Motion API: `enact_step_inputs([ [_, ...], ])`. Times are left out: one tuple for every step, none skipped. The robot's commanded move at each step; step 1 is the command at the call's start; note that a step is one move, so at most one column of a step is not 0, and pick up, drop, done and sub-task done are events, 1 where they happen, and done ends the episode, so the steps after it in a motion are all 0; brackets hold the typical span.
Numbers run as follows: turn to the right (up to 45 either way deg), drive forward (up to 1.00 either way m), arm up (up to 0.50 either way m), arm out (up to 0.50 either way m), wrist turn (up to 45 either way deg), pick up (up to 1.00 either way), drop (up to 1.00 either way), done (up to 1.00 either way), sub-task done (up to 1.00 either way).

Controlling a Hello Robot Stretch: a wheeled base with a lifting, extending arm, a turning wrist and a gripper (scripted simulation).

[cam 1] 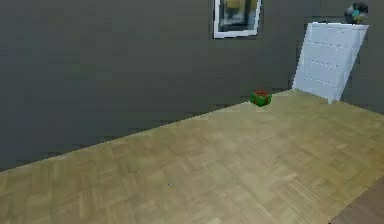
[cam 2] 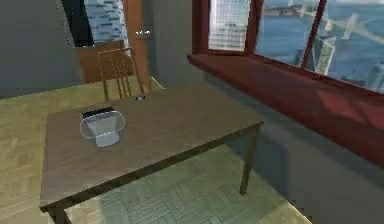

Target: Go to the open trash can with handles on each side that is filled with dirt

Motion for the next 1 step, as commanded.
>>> enact_step_inputs([
  [-45.0,0.0,0.0,0.0,0.0,0.0,0.0,0.0,0.0],
])
